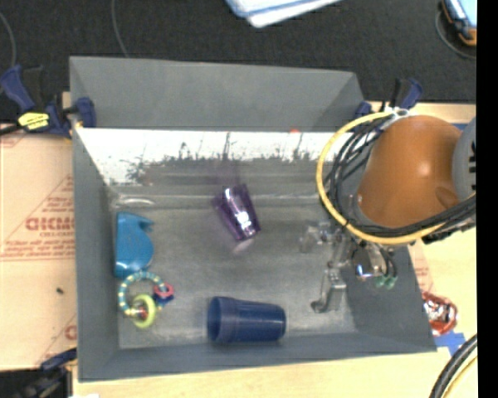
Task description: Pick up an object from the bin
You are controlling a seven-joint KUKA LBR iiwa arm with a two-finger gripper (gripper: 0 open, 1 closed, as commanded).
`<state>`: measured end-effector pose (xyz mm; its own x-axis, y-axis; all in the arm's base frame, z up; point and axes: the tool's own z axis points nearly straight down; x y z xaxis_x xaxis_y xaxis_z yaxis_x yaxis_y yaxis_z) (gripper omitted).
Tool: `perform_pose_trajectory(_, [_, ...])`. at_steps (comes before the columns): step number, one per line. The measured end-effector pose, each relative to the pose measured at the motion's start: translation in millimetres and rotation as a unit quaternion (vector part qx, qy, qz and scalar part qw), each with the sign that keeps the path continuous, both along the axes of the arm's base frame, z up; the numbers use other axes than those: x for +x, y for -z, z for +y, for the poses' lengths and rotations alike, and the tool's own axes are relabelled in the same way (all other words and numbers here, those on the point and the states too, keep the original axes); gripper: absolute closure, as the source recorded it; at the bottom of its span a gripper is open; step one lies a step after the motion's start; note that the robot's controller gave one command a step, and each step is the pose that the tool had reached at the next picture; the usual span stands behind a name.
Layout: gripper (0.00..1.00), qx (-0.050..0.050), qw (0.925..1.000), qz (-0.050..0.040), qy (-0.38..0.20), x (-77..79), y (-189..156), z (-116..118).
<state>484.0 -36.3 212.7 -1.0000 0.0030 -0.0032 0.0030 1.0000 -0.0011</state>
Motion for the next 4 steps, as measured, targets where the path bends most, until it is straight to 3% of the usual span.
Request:
perform_pose_trajectory(1, [0.00, 0.000, 1.0000, -0.0002, -0.001, 0.6, 0.4, 0.9])
perform_pose_trajectory(2, [0.00, 0.000, 0.9984, 0.0010, -0.056, 4.8, 94.7, 3.5])
perform_pose_trajectory(3, [0.00, 0.000, 0.9996, 0.0012, -0.027, 2.7, 4.2, 40.1])
perform_pose_trajectory(4, [0.00, -0.001, 0.9974, -0.0035, -0.071, -0.6, 58.5, 45.9])
